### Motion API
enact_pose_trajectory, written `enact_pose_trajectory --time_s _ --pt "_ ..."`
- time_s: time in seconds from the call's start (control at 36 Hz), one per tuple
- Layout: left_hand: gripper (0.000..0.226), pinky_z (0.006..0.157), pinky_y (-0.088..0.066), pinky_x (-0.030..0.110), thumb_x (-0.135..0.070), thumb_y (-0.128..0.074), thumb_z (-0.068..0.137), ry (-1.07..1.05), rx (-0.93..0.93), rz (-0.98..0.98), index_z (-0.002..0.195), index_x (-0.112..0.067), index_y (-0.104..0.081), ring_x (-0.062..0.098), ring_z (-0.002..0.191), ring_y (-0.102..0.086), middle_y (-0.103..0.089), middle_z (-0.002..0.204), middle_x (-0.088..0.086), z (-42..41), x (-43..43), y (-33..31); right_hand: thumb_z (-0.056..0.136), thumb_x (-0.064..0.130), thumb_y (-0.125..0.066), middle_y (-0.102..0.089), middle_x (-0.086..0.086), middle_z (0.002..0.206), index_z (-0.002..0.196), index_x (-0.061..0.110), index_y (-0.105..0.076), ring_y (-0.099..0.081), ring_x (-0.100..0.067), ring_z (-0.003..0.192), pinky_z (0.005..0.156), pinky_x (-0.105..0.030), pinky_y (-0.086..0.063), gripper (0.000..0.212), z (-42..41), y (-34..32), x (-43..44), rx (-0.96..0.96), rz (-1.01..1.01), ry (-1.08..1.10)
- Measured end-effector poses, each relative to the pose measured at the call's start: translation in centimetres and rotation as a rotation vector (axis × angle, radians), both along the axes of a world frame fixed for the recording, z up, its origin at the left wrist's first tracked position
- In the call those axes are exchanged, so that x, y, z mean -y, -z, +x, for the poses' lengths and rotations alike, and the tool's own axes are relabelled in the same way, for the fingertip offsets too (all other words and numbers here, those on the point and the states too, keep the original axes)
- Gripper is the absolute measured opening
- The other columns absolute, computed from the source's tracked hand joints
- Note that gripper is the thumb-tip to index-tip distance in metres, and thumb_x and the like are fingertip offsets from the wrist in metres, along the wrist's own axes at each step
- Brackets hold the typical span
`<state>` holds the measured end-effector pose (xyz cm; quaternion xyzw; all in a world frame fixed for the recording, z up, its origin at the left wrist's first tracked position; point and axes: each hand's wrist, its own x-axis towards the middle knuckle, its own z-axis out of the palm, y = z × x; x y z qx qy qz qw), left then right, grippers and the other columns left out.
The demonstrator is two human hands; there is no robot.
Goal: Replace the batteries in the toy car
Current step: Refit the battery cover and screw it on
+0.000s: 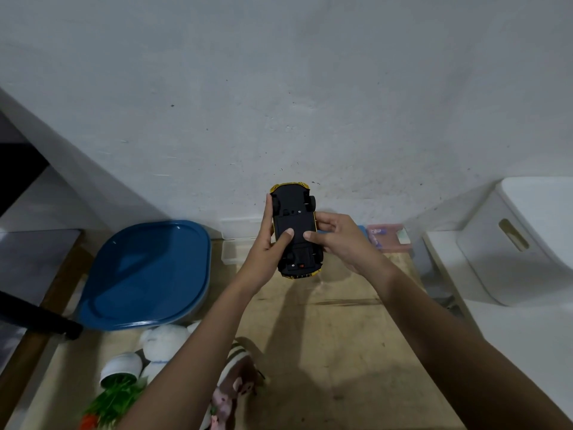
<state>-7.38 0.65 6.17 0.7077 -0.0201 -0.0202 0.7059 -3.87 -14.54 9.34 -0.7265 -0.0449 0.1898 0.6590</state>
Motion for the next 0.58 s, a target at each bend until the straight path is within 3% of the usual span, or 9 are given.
enact_pose_trajectory --time_s 0.08,0.22,0.36,0.5,0.58 --pt "0.073 0.084 -0.053 0.020 -0.016 -0.044 0.099 -0.001 -0.006 0.002 0.144 -0.047 0.003 0.000 0.109 -0.058 -0.046 0.141 -0.002 -0.14 0.12 0.10 0.084 -0.003 -0.063 -0.068 -0.007 0.102 0.116 0.009 -0.060 -0.066 -0.016 0.091 0.084 -0.029 -0.054 0.035 -0.05 -0.02 -0.06 0.011 -0.020 0.021" --pt "0.074 0.084 -0.050 0.016 -0.015 -0.044 0.099 0.032 -0.030 -0.013 0.146 -0.045 0.005 -0.012 0.109 -0.054 -0.041 0.132 -0.029 -0.27 0.14 0.16 0.082 -0.002 -0.065 -0.068 -0.008 0.103 0.116 0.009 -0.060 -0.066 -0.021 0.096 0.086 -0.034 -0.053 0.036 -0.13 0.15 -0.01 0.011 -0.061 0.044" --pt "0.076 0.093 -0.050 0.021 -0.015 -0.046 0.098 0.059 -0.047 -0.008 0.145 -0.046 0.005 -0.010 0.113 -0.053 -0.041 0.130 -0.031 -0.32 -0.03 -0.01 0.085 -0.001 -0.061 -0.069 -0.001 0.094 0.110 0.015 -0.062 -0.066 -0.003 0.078 0.065 -0.013 -0.053 0.029 -0.15 0.12 0.27 -0.037 -0.028 0.010" --pt "0.075 0.086 -0.051 0.017 -0.013 -0.044 0.099 0.055 -0.043 -0.001 0.146 -0.043 0.006 -0.013 0.108 -0.055 -0.041 0.130 -0.028 -0.34 0.34 -0.19 0.087 0.009 -0.063 -0.070 0.004 0.086 0.108 0.011 -0.066 -0.068 -0.001 0.071 0.064 -0.014 -0.054 0.021 -0.13 0.24 0.29 -0.030 -0.007 0.071" --pt "0.075 0.080 -0.050 0.013 -0.012 -0.043 0.099 0.061 -0.046 0.013 0.146 -0.043 0.007 -0.015 0.106 -0.054 -0.040 0.130 -0.029 -0.61 0.69 -0.10 0.085 0.008 -0.064 -0.071 -0.002 0.090 0.105 0.010 -0.067 -0.068 -0.009 0.078 0.068 -0.019 -0.054 0.020 -0.36 0.67 0.28 -0.029 -0.015 0.140"
